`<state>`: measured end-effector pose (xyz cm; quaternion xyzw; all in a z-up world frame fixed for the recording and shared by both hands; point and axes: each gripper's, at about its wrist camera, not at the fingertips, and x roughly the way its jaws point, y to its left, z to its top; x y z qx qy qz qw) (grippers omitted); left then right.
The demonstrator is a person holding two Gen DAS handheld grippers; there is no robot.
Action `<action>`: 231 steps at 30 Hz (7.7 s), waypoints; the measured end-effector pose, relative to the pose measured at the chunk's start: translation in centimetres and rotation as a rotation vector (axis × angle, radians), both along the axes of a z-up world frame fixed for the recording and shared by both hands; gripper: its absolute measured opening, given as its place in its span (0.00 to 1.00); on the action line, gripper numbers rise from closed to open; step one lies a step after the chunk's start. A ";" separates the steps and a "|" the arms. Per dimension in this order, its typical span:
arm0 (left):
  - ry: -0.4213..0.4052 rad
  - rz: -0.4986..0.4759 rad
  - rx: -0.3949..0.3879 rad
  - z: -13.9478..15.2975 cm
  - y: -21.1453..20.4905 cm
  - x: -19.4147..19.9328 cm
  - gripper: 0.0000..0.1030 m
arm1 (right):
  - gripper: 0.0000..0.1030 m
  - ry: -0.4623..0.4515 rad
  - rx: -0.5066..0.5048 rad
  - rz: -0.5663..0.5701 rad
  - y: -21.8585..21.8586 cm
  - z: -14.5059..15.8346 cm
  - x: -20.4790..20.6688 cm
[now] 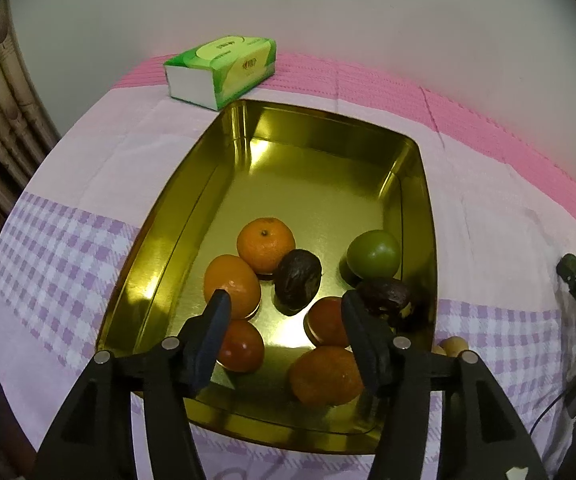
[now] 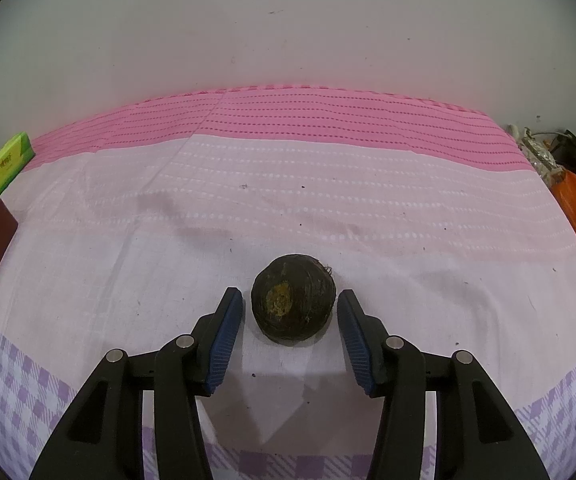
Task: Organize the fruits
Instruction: 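Carry held dark brown fruit over the tin tray with right tool, then lower dark brown fruit into the tray and open right tool, then move right tool to the two tan round fruits and grasp both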
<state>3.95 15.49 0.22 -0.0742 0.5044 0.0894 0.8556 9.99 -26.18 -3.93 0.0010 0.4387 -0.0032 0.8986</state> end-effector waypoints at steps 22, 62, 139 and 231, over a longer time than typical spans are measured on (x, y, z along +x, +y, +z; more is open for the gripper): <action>-0.086 0.063 0.032 3.6 2.0 -0.9 0.76 | 0.36 -0.004 0.001 -0.023 0.6 0.4 -0.4; -0.113 0.202 0.052 5.2 5.8 -6.0 0.94 | 0.36 -0.080 0.157 0.549 25.2 9.1 -5.6; -0.094 0.232 0.040 4.0 6.8 -6.1 0.94 | 0.37 -0.015 0.164 0.747 34.1 8.3 -7.5; -0.105 0.132 0.083 3.7 4.1 -5.9 0.94 | 0.35 0.115 0.033 0.680 26.5 2.4 -7.3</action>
